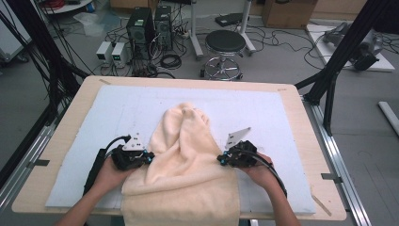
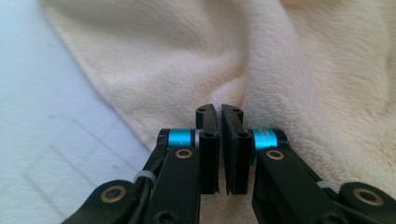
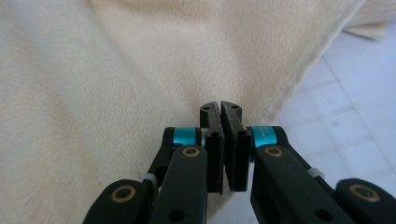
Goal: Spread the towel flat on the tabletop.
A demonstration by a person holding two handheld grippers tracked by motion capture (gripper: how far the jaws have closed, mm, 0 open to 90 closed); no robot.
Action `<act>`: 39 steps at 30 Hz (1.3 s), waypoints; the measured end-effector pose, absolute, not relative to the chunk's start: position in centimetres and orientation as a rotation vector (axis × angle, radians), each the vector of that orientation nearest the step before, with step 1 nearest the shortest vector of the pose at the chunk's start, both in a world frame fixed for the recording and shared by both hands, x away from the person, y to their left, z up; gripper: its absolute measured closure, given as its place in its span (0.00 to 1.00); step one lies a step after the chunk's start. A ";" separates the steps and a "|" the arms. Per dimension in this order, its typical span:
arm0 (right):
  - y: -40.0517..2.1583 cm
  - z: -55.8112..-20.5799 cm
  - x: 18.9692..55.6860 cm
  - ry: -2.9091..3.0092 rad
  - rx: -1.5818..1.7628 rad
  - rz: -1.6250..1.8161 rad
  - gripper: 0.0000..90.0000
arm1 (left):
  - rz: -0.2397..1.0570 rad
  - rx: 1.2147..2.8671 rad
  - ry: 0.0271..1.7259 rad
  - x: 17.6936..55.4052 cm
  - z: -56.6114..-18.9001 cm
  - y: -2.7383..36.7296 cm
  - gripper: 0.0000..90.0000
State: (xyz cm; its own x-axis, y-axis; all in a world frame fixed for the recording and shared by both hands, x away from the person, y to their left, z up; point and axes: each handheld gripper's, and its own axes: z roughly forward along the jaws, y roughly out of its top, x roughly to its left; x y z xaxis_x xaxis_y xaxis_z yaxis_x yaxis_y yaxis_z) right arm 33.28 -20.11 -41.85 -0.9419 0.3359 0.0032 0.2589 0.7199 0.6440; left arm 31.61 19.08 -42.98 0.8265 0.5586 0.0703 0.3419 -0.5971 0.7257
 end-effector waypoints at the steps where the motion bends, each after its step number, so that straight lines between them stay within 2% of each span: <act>1: -20.8 -41.5 33.0 2.783 0.508 1.042 0.98 | 0.397 2.240 0.683 32.0 -42.8 19.1 0.95; 4: -22.8 -40.7 31.9 2.724 0.551 1.076 0.98 | 0.453 2.159 0.779 33.7 -42.2 18.9 0.95; 11: -25.4 -41.5 31.5 2.683 0.684 1.076 0.97 | 0.494 2.116 0.854 36.1 -42.0 17.7 0.92; 12: -25.2 -41.9 31.8 2.687 0.689 1.074 0.85 | 0.495 2.104 0.851 36.2 -41.9 17.8 0.86; 13: -25.2 -41.9 31.8 2.663 0.685 1.079 0.80 | 0.491 2.087 0.847 36.0 -41.7 17.9 0.85; 15: -25.5 -41.1 31.6 2.612 0.697 1.163 0.76 | 0.472 2.070 0.827 35.5 -41.1 18.4 0.79; 19: -25.5 -39.7 30.3 2.591 0.589 1.275 0.73 | 0.444 2.087 0.740 33.3 -39.6 19.5 0.73; 20: -25.2 -39.6 29.8 2.602 0.569 1.276 0.72 | 0.429 2.097 0.690 31.8 -39.1 19.9 0.71; 24: -24.2 -40.3 28.0 2.642 0.493 1.253 0.67 | 0.417 2.113 0.610 29.3 -39.0 20.3 0.66; 27: -23.6 -41.1 27.0 2.680 0.487 1.247 0.65 | 0.355 2.149 0.534 26.5 -40.2 20.6 0.65; 30: -22.9 -41.8 26.4 2.730 0.482 1.207 0.63 | 0.313 2.162 0.484 25.5 -40.8 20.6 0.63; 33: -22.4 -42.6 26.4 2.775 0.480 1.156 0.63 | 0.237 2.223 0.400 24.8 -42.0 20.2 0.60; 35: -22.1 -43.2 26.7 2.811 0.497 1.130 0.68 | 0.187 2.271 0.371 24.8 -43.0 19.8 0.62; 37: -21.8 -43.7 26.8 2.804 0.473 1.133 0.74 | 0.168 2.313 0.338 25.0 -43.8 19.5 0.71; 39: -21.9 -43.8 26.9 2.806 0.486 1.147 0.87 | 0.137 2.280 0.357 25.1 -43.9 19.5 0.84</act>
State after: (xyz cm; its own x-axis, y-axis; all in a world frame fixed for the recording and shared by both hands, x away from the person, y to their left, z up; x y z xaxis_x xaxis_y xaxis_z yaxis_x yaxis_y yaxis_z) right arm 26.89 -21.95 -43.80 -0.9474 0.3156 0.0534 0.2626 0.6711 0.6933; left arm 25.07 19.54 -43.92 0.9542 0.2988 -0.0160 0.2113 -0.6350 0.7430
